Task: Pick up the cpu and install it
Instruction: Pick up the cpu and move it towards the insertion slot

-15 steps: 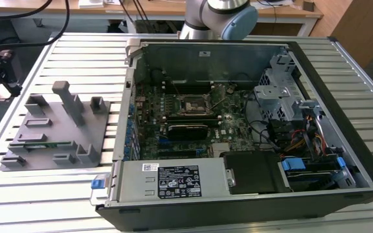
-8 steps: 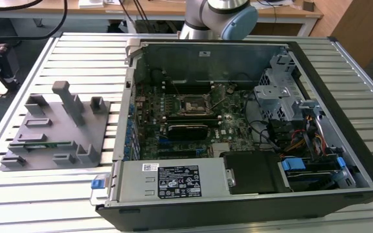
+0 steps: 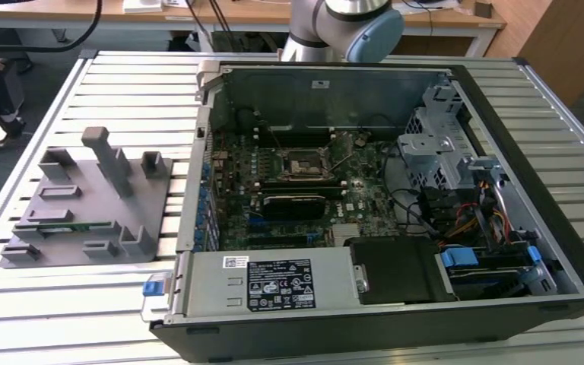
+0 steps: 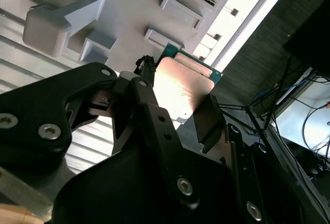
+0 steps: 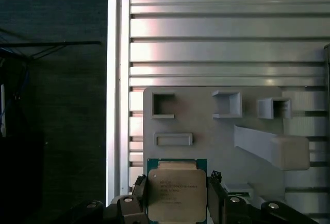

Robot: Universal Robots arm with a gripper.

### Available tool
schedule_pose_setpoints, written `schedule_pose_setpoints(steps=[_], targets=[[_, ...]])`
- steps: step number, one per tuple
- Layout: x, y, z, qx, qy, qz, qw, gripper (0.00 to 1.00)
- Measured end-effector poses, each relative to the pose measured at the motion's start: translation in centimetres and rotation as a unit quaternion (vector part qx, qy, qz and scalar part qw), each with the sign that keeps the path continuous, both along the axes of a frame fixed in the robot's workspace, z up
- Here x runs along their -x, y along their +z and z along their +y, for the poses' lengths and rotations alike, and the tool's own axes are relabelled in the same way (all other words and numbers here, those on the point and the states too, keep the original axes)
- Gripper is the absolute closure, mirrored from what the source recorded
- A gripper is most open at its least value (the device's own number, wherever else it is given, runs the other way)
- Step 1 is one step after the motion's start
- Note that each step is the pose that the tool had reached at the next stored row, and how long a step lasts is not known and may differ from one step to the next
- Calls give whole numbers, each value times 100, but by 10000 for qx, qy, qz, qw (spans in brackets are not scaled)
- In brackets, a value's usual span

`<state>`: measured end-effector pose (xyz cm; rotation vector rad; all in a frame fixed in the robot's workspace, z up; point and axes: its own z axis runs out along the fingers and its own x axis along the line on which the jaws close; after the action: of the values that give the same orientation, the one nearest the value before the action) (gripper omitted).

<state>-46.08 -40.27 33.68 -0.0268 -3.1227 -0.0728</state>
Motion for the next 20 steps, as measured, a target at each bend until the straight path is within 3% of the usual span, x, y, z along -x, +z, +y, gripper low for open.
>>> schedule_pose_setpoints(steps=[20], targets=[[0,518,12,0,0,-17,10000,46]])
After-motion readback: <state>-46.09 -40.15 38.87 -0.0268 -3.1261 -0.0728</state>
